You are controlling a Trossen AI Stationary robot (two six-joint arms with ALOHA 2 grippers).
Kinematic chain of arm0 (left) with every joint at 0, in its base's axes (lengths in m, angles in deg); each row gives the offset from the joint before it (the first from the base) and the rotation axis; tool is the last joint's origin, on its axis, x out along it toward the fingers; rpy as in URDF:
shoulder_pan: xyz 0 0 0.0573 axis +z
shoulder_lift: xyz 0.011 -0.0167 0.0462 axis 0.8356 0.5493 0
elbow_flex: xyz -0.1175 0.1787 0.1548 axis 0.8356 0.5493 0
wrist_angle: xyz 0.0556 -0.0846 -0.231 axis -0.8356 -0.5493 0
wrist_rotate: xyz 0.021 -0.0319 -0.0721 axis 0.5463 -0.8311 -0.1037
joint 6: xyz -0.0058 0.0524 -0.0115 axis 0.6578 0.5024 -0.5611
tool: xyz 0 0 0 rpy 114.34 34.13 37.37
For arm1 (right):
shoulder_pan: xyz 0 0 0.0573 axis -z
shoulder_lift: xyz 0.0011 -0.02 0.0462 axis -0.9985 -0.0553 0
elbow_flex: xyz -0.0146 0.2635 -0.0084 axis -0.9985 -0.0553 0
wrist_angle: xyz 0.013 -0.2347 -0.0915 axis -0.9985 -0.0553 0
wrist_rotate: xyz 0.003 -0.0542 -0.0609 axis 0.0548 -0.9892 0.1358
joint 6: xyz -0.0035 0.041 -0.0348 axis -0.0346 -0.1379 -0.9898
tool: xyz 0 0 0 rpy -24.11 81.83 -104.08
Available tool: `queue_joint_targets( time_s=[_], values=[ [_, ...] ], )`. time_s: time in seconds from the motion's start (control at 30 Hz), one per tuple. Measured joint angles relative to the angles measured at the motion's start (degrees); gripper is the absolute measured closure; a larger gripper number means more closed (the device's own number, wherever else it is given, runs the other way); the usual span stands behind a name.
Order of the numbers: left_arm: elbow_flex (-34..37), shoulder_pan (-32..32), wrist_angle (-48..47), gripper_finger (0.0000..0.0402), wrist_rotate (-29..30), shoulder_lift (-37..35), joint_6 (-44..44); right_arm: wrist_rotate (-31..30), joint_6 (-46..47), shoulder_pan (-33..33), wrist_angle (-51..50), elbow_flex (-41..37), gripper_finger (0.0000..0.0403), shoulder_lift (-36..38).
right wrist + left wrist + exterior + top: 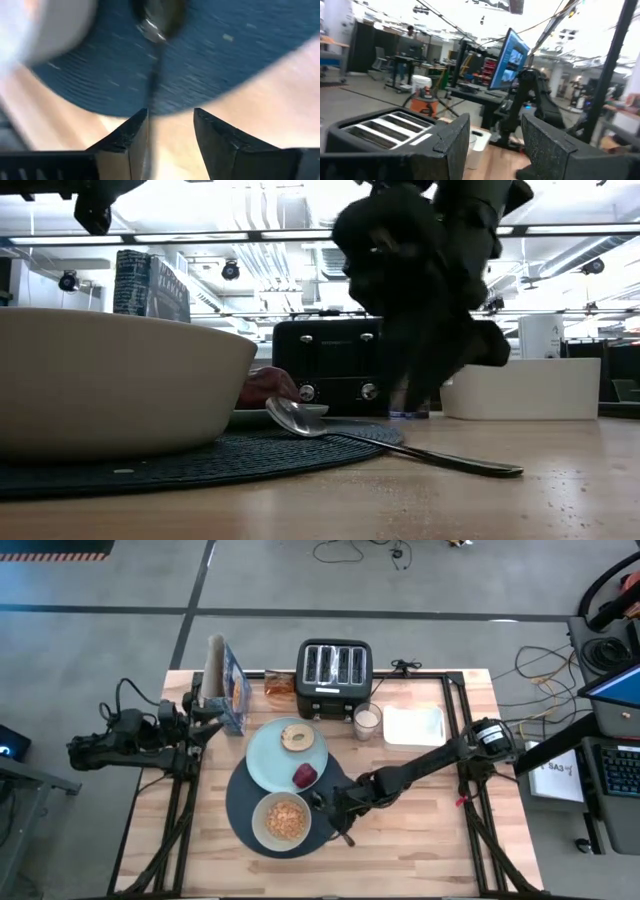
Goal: Arrange a breakfast setting
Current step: Put the black spoon on the blue table mat to the right of the gray bowl
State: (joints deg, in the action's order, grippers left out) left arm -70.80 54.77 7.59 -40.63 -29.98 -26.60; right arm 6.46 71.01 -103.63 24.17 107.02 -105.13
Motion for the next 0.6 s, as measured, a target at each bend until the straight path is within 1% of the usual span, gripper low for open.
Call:
queue_joint_targets(
  time_s=[0.1,0.3,0.33,0.4,0.6],
  values=[
    [0.50,-0.03,2.69,0.0239,-1.44,1.12,-1.69,-0.77,-7.32,-0.44,-1.96,0.08,0.0276,-0.68],
    [1.07,-0.03,7.65,0.0239,-3.66,4.81,-3.96,-2.03,-17.02,-1.99,4.18,-0.03,0.0372,-3.62],
    [1.07,-0.03,7.88,0.0239,-3.75,5.42,-4.25,-2.35,-18.45,-2.07,5.24,-0.04,0.0383,-3.95],
    [1.11,-0.03,8.79,0.0239,-3.88,6.80,-4.79,-2.77,-21.13,-1.95,8.52,-0.03,0.0389,-5.37],
    [0.94,-0.03,10.48,0.0239,-5.53,9.02,-6.58,-3.11,-26.53,-1.66,17.99,0.08,0.0390,-8.67]
  ],
)
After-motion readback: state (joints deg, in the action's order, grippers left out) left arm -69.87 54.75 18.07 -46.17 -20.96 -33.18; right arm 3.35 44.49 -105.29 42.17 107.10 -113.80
